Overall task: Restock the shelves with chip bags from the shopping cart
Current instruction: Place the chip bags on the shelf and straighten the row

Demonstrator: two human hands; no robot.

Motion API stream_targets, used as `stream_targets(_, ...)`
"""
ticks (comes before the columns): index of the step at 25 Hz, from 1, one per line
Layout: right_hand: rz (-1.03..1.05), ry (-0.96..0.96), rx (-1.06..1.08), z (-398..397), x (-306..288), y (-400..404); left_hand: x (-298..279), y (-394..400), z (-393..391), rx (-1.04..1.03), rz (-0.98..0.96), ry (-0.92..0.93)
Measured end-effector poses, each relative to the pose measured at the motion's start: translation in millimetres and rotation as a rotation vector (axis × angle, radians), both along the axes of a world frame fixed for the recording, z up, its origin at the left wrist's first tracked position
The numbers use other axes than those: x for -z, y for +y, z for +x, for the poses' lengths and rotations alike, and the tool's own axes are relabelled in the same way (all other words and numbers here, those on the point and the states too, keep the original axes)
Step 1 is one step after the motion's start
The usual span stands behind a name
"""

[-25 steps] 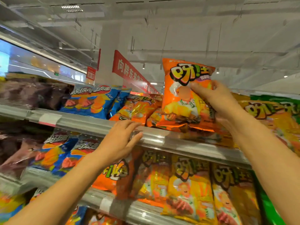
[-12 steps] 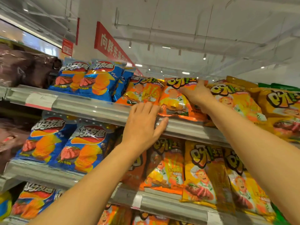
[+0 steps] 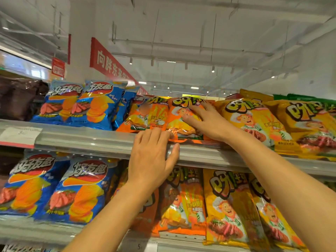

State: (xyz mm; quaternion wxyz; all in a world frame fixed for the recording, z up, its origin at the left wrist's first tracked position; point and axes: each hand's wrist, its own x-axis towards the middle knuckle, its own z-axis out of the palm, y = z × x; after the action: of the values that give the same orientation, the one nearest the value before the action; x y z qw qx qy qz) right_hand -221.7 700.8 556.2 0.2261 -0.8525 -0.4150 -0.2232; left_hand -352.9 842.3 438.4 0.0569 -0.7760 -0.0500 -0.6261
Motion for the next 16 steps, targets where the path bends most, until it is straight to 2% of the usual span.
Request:
stream_targets(3, -0.036, -0.042, 0.015, -1.8, -2.6, -0.6, -1.1, -0.3, -2.3, -0.013, -0.004, 0.011)
stream_targets(7, -0.086, -0.171, 0.145, -7.7, -6.9, -5.1, -1.2, -1.4, -2.5, 0.001, 0.004, 0.009)
stream_targets(11, -0.096, -0.174, 0.14, -12.8, -8.2, -12.7, -0.2, -1.9, -3.1, 0.004, -0.025, 0.031)
stream_targets(13, -0.072, -0.229, 0.134, -19.2, -0.4, -15.5, -1.7, -4.5, -4.4, -0.003, -0.031, 0.048)
stream_targets(16, 0.071, -0.372, 0.047, -33.5, 23.7, -28.9, -4.2, -9.3, -9.7, -0.015, -0.074, 0.069)
